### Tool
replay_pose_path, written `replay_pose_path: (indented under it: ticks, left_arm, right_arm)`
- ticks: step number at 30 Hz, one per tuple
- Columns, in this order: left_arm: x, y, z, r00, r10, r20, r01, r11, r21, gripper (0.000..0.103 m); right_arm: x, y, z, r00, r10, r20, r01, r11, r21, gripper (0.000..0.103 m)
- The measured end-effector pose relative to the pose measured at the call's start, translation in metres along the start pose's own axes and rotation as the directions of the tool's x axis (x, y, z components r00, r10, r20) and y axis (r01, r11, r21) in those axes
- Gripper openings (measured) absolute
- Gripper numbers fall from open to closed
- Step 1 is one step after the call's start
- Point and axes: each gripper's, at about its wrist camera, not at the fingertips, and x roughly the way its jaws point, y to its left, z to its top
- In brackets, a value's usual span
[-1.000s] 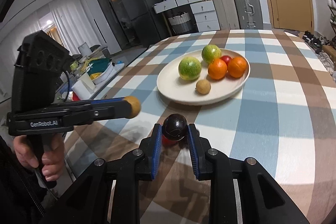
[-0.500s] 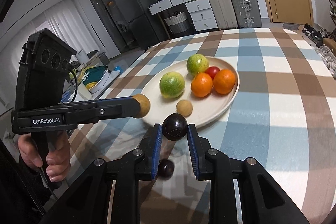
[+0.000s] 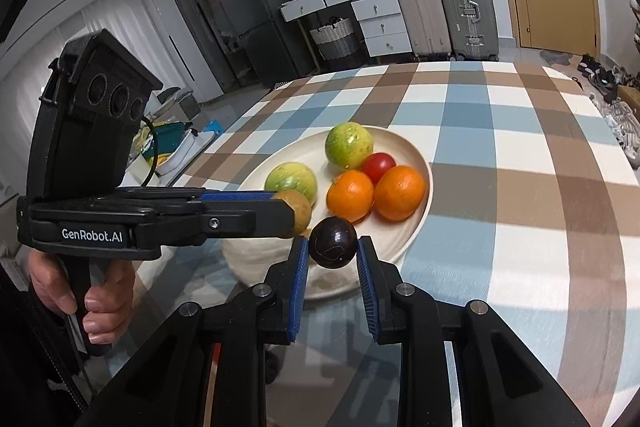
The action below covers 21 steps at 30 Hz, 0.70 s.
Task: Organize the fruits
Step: 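Carry the brown fruit and plum toward the plate with both tools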
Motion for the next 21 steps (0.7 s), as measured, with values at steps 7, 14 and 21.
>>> replay_pose_path:
  ticks: [7,14,21]
  left_arm:
    - [0.012,0.008,0.011,1.000,0.023,-0.020,-0.023,1.000,-0.013,0.025]
    - [0.018,0.008,0.012,0.999,0.029,-0.039,-0.030,1.000,-0.007,0.025]
    - [0.022,0.007,0.010,0.999,0.019,-0.050,-0.019,1.000,-0.005,0.025]
  right_arm:
    - [0.008,-0.009,0.008,1.000,-0.023,-0.020,0.023,0.999,-0.026,0.025]
    - [0.012,-0.018,0.011,1.000,-0.024,-0.016,0.024,1.000,-0.020,0.025]
    - [0.015,-0.020,0.010,0.999,-0.035,-0.019,0.034,0.999,-0.031,0.025]
